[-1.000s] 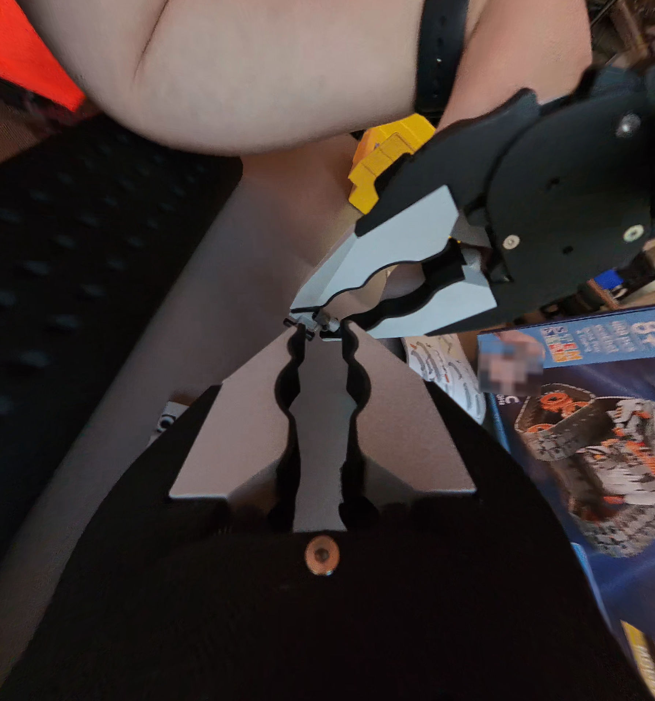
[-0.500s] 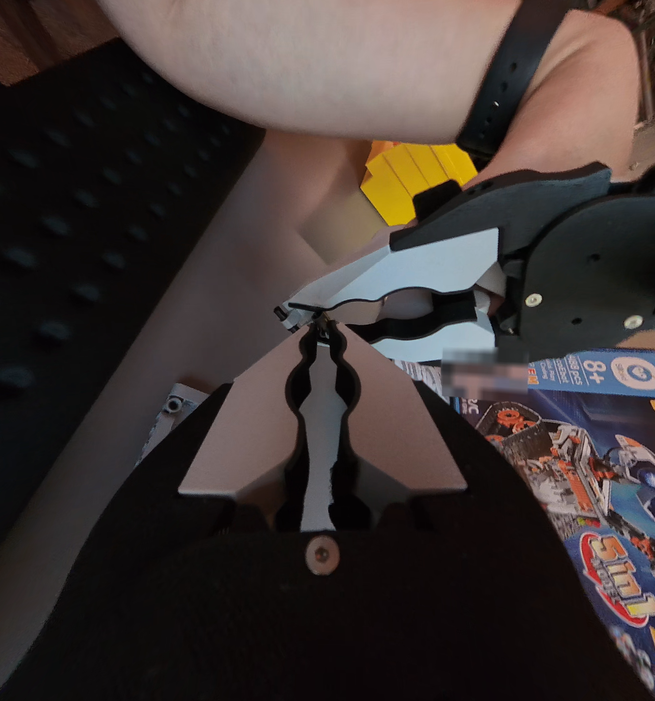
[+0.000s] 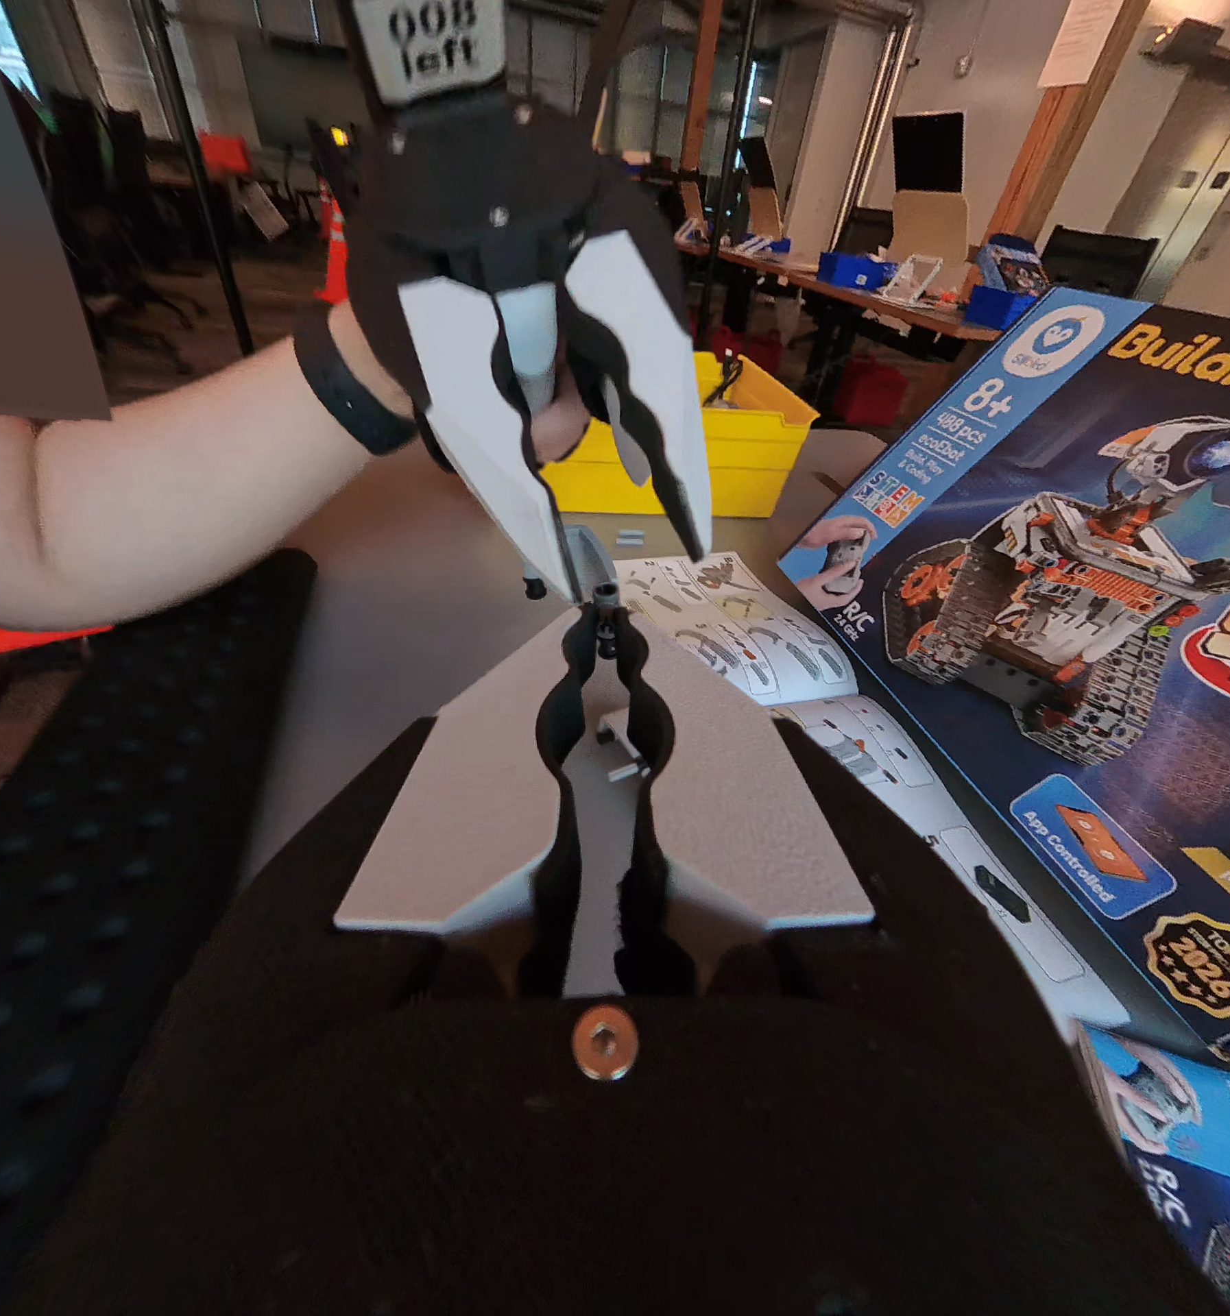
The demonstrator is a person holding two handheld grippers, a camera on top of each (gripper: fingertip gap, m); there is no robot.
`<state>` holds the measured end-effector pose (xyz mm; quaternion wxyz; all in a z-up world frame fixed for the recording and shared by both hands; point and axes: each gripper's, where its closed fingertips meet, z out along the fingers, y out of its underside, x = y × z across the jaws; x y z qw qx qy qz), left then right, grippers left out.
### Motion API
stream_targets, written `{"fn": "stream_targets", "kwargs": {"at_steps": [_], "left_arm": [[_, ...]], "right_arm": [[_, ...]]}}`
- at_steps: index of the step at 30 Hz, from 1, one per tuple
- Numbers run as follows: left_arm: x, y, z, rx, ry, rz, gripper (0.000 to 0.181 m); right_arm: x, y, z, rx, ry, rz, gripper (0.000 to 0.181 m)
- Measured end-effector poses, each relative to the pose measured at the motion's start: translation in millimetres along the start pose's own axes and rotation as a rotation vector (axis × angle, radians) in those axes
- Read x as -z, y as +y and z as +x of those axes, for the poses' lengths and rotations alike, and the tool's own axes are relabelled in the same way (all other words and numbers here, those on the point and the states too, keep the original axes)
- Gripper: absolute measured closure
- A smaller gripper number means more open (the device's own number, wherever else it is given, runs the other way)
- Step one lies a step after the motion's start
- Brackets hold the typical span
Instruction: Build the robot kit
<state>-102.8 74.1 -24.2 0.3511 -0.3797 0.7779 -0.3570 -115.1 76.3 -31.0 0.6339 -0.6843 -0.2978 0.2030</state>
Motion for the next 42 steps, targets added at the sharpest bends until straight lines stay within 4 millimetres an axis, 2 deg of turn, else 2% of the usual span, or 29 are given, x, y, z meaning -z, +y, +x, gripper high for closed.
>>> {"fn": "stream_targets", "kwargs": {"at_steps": [2,4,8,11,15,17,20,24,28,32,33,37,40,42], "left_arm": [[-1,3,2,-0.062,-0.032,0.028,0.157],[0,2,11,-0.077,0.023,0.054,0.170],[3,5,10,-0.019,0.049,0.062,0.162],[7,1,17,-0.014,0.092,0.119,0.177],[16,-6,33,0.028,0.219,0.171,0.178],[18,-8,34,0.050,0.246,0.194,0.178],[17,-6,32,0.053,0.236,0.203,0.178],[19,-7,25,0.075,0.204,0.220,0.178],[21,-9,25,0.083,0.207,0.237,0.178],[21,-11,24,0.085,0.203,0.242,0.178],[20,-12,25,0.086,0.203,0.246,0.178],[21,-18,27,0.092,0.218,0.286,0.177],[22,-28,27,0.097,0.214,0.352,0.165],[19,-31,28,0.088,0.212,0.360,0.164]], "right_arm": [[1,2,-1,0.005,-0.004,-0.009,0.178],[0,1,-4,-0.002,-0.024,0.007,0.178],[3,-6,-7,-0.057,-0.068,0.062,0.178],[4,-9,-10,-0.084,-0.108,0.095,0.178],[8,-18,-28,-0.136,-0.271,0.174,0.177],[8,-20,-29,-0.178,-0.303,0.191,0.177],[8,-18,-28,-0.174,-0.304,0.202,0.175],[4,-12,-24,-0.145,-0.258,0.173,0.161],[2,-14,-24,-0.125,-0.240,0.190,0.173],[2,-18,-19,-0.150,-0.220,0.215,0.165],[2,-18,-21,-0.137,-0.223,0.207,0.174],[6,-22,-23,-0.093,-0.220,0.214,0.176],[9,-28,-23,-0.117,-0.233,0.251,0.176],[11,-31,-23,-0.113,-0.233,0.271,0.176]]}}
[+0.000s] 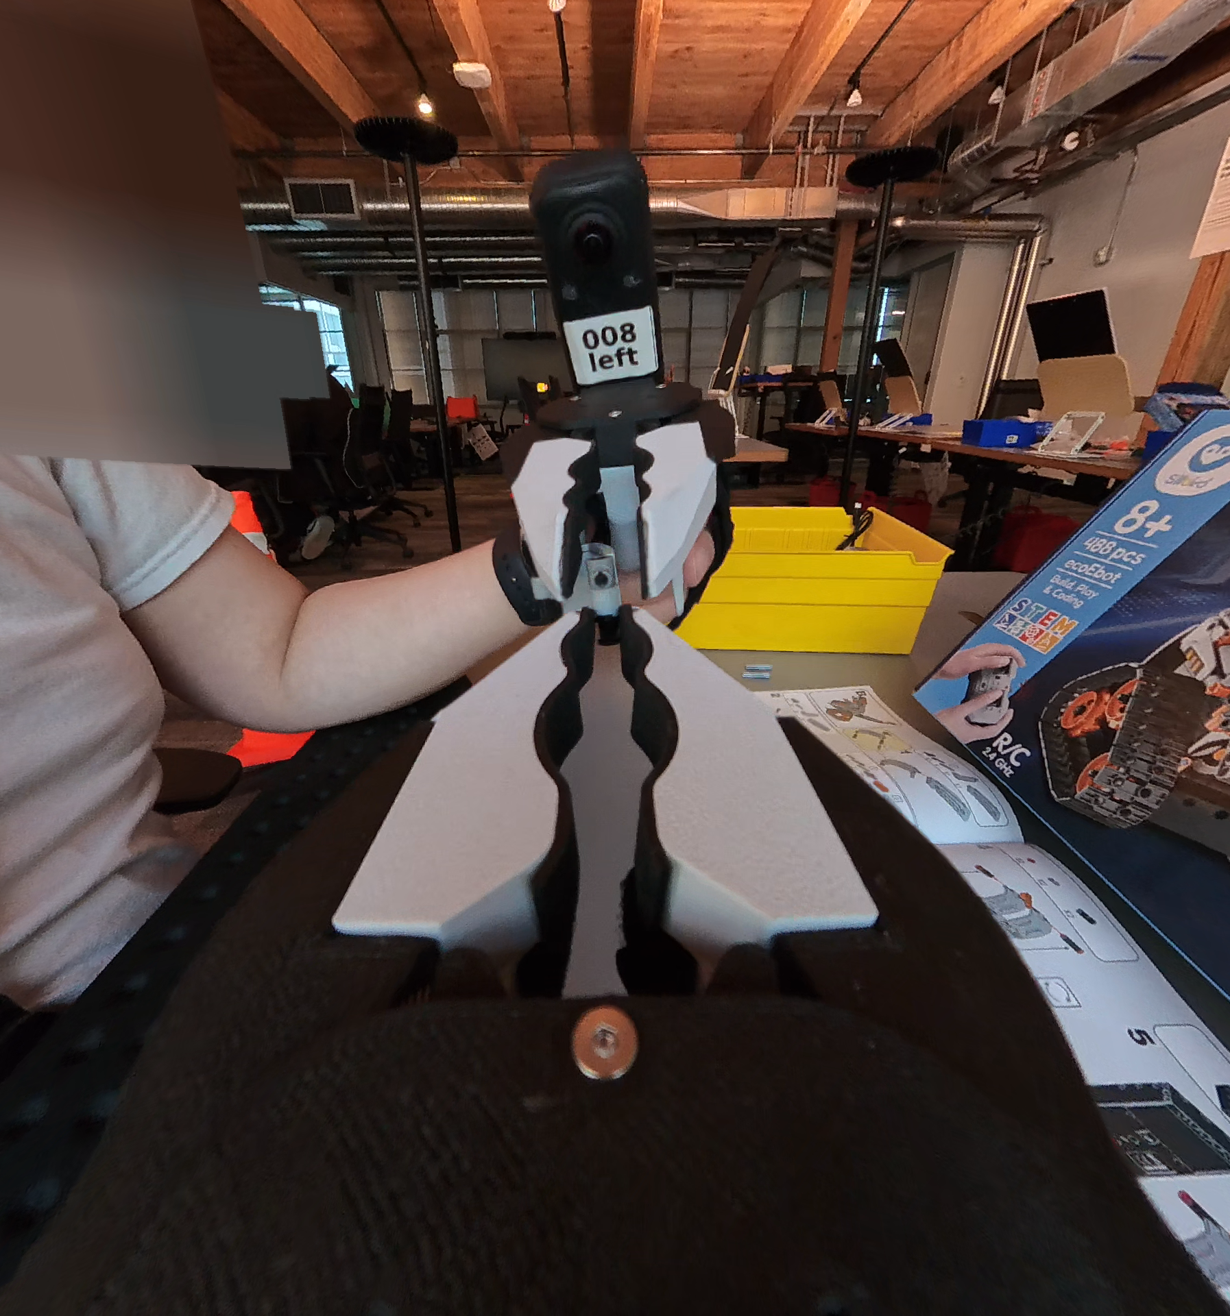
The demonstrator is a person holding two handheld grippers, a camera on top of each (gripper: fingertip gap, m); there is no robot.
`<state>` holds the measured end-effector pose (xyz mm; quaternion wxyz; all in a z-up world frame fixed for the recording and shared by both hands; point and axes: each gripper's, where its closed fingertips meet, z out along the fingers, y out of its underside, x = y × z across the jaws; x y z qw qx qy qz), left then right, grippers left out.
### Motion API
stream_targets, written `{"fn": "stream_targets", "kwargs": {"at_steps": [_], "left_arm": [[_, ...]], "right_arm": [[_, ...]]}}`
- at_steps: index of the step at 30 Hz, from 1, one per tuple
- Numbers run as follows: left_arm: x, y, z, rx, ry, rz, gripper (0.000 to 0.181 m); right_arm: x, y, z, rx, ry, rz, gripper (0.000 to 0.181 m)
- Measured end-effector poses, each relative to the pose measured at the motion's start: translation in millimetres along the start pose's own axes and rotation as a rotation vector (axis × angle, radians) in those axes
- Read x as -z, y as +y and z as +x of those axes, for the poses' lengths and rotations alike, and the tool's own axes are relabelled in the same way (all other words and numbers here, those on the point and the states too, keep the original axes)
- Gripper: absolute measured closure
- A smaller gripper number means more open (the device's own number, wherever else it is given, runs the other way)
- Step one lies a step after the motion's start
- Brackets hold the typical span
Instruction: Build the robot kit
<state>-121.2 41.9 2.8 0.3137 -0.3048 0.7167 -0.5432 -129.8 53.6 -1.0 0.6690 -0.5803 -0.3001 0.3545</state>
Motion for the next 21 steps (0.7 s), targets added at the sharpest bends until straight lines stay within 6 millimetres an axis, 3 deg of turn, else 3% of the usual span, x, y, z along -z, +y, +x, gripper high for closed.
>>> {"fn": "stream_targets", "kwargs": {"at_steps": [4,21], "left_arm": [[-0.7,-7.6,-2.6,-0.033,-0.022,0.066,0.176],[-2.9,-3.0,-7.9,-0.070,-0.064,0.037,0.176]], "right_arm": [[2.3,-4.1,2.8,0.012,0.022,0.015,0.176],[3.6,1.1,9.7,0.062,0.073,-0.017,0.176]]}}
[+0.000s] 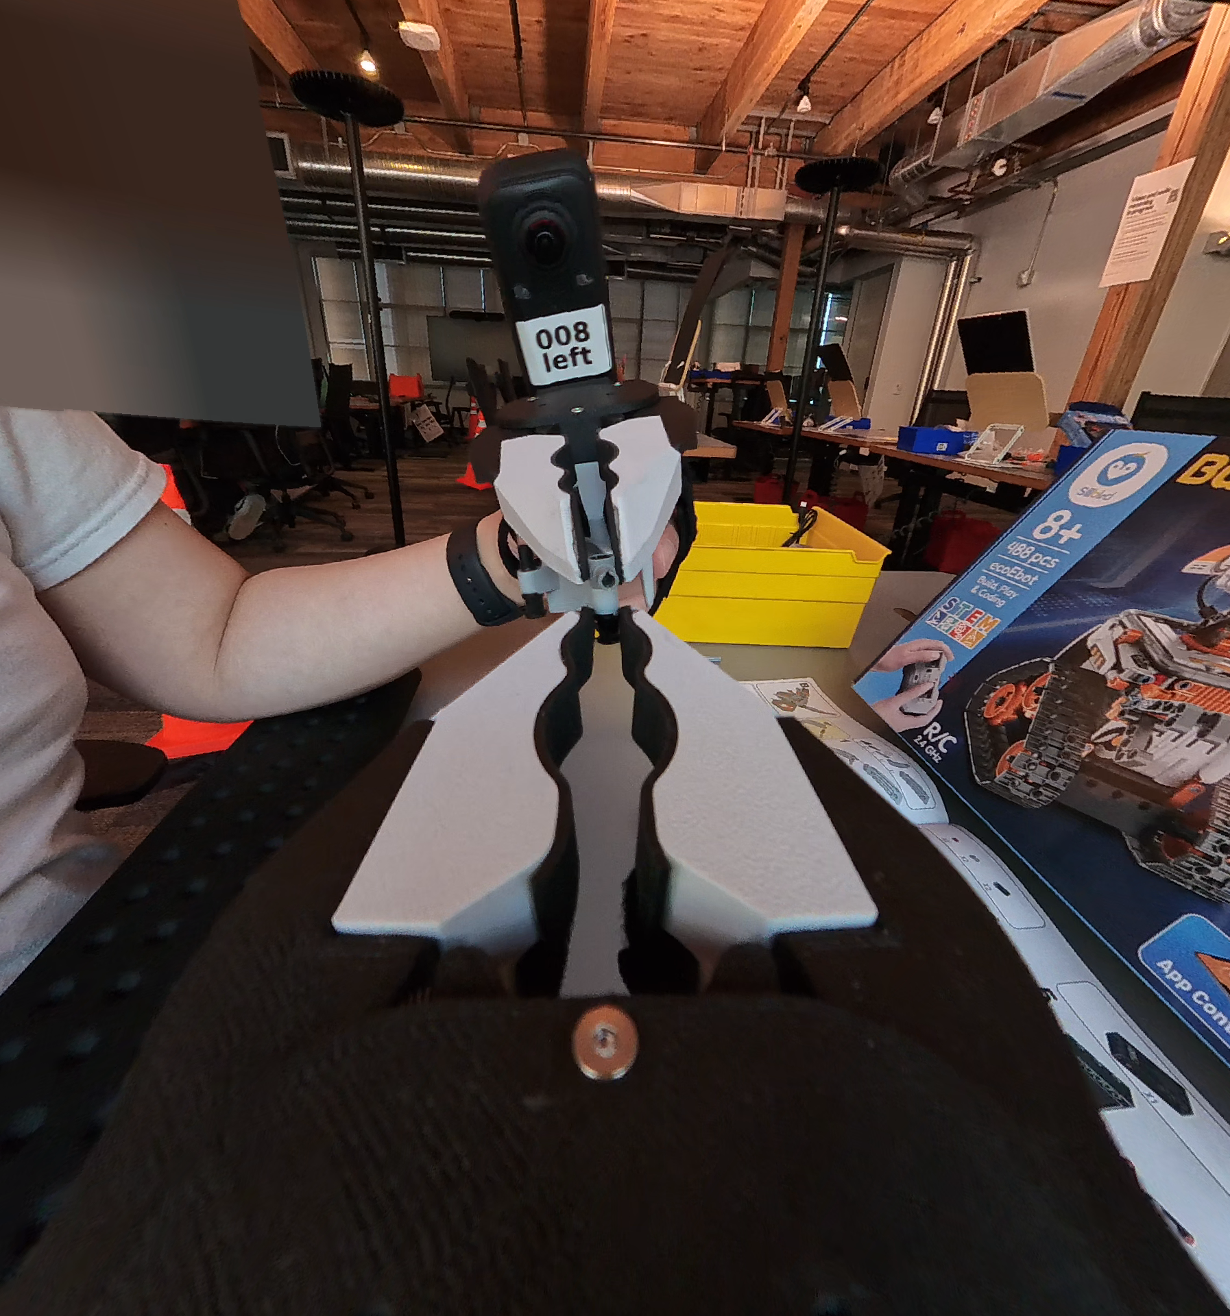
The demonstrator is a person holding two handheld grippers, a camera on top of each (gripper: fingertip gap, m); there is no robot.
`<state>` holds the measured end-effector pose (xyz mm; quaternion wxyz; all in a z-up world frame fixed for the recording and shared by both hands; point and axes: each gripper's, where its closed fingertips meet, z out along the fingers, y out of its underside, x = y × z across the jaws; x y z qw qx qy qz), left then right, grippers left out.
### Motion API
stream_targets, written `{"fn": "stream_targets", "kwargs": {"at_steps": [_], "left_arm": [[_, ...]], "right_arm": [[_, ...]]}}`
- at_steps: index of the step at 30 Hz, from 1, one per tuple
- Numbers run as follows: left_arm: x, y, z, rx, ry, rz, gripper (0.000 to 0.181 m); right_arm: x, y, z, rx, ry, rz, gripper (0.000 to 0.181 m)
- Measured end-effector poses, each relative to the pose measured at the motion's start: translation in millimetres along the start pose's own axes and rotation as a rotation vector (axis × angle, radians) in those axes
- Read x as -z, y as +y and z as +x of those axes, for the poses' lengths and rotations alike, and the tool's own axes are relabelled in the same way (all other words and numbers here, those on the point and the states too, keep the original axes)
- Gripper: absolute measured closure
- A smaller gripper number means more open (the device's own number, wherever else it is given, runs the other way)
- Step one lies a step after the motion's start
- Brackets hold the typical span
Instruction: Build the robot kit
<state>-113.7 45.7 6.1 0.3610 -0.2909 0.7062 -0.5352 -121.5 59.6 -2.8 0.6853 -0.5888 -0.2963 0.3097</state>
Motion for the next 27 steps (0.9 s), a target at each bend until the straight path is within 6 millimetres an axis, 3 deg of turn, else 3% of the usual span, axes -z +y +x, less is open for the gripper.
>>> {"fn": "stream_targets", "kwargs": {"at_steps": [11,17,22,27], "left_arm": [[6,-16,1,0.030,0.012,0.111,0.164],[2,-15,0,0.050,0.014,0.112,0.159],[1,-13,3,0.029,0.023,0.100,0.171],[0,-9,4,0.025,0.029,0.077,0.170]], "right_arm": [[4,-15,-2,-0.008,-0.011,0.074,0.176],[1,-11,-6,0.034,-0.014,0.049,0.176],[1,-13,-5,0.033,-0.006,0.060,0.176],[1,-11,-4,0.075,0.016,0.045,0.176]]}}
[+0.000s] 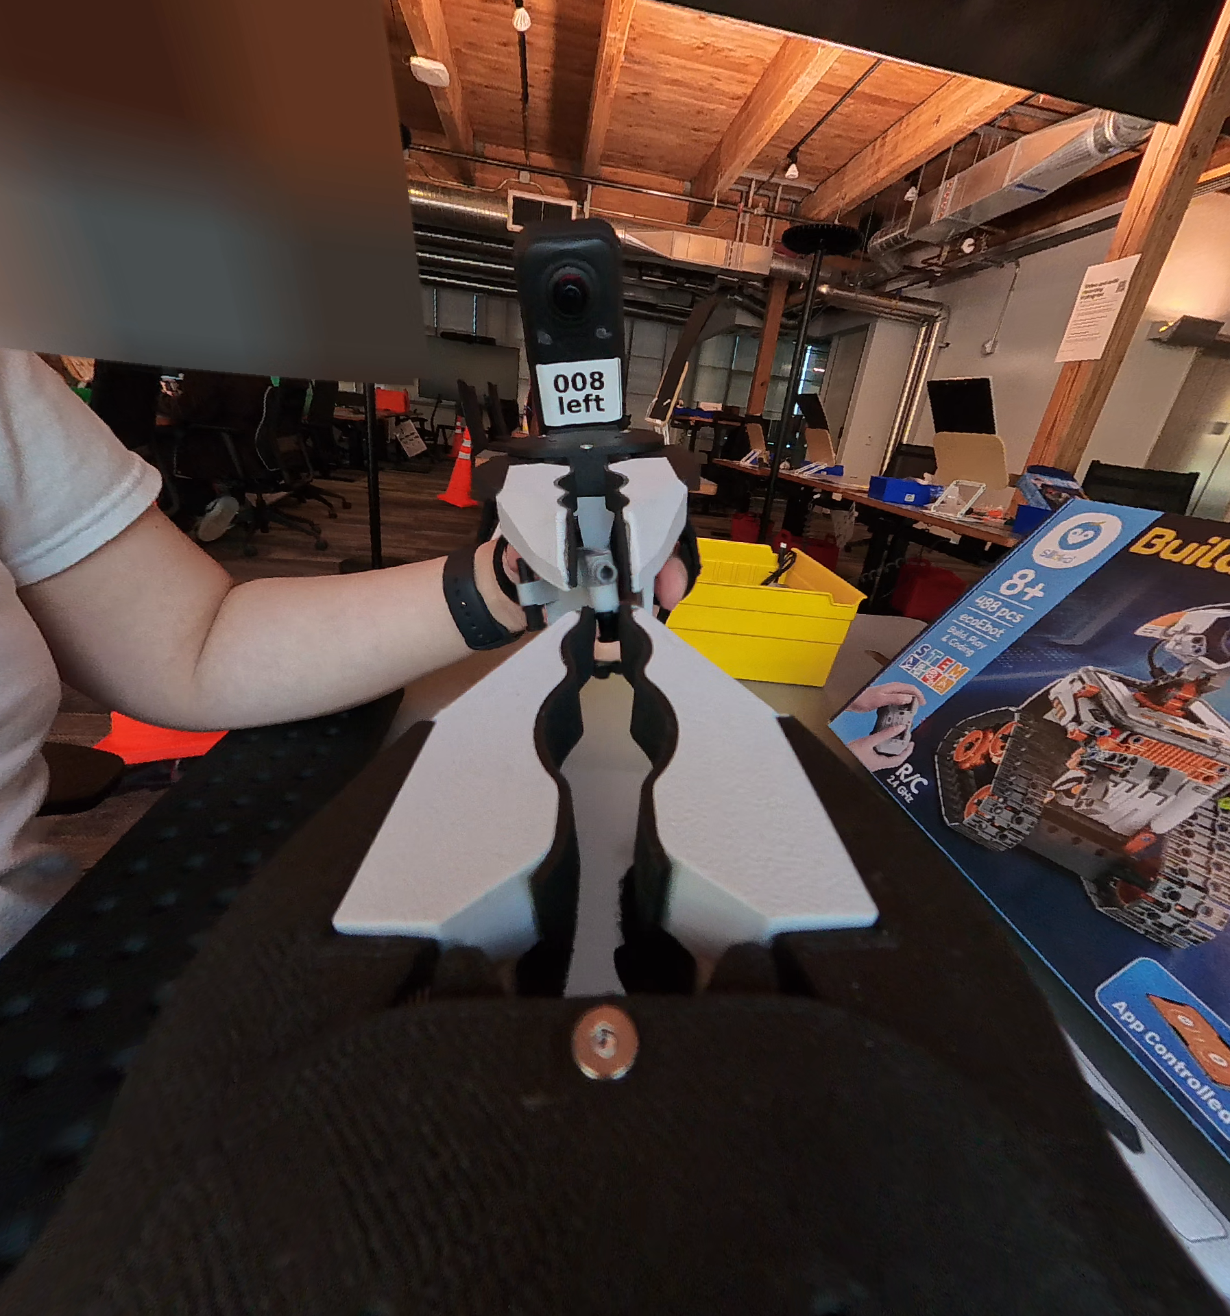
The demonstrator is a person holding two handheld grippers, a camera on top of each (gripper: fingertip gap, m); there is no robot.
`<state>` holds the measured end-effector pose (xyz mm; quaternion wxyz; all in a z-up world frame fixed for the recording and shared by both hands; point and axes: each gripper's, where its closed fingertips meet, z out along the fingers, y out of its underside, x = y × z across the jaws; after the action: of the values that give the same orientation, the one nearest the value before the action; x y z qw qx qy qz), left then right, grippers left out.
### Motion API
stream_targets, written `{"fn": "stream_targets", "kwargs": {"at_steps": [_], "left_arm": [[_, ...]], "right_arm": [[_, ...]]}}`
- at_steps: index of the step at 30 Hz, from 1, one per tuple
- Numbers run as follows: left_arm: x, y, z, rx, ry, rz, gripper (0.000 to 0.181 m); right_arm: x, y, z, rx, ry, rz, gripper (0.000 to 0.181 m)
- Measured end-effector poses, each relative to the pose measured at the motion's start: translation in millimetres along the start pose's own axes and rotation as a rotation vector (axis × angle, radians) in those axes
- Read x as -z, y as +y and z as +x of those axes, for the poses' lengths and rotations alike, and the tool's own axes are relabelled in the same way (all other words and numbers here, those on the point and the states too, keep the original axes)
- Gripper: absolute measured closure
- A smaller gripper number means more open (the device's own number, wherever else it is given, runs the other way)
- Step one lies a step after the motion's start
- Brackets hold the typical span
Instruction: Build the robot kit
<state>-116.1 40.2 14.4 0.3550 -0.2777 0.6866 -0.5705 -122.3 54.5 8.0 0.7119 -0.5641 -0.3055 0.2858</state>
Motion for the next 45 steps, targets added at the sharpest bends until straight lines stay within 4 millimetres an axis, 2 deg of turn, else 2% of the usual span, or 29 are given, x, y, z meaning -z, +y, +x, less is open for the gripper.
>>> {"fn": "stream_targets", "kwargs": {"at_steps": [25,28,30,32,34,38,41,45], "left_arm": [[2,4,-1,-0.062,-0.013,-0.020,0.176],[4,10,-2,-0.062,-0.020,-0.050,0.176],[8,12,-7,-0.054,-0.038,-0.052,0.176],[12,16,-12,-0.027,-0.044,-0.042,0.176],[15,24,-19,0.002,-0.057,-0.051,0.176],[20,33,-26,0.031,-0.072,-0.066,0.176],[23,35,-28,0.033,-0.076,-0.083,0.176],[27,36,-30,0.030,-0.091,-0.091,0.176]], "right_arm": [[-2,6,0,0.093,0.036,-0.040,0.176],[3,7,3,0.094,0.026,-0.076,0.160],[14,11,2,0.081,-0.011,-0.134,0.157],[24,22,-5,0.047,-0.056,-0.237,0.154],[32,39,-23,0.019,-0.099,-0.343,0.143],[47,97,-66,0.056,-0.179,-0.561,0.141],[59,139,-80,0.018,-0.228,-0.749,0.141],[63,158,-87,-0.113,-0.269,-0.851,0.143]]}}
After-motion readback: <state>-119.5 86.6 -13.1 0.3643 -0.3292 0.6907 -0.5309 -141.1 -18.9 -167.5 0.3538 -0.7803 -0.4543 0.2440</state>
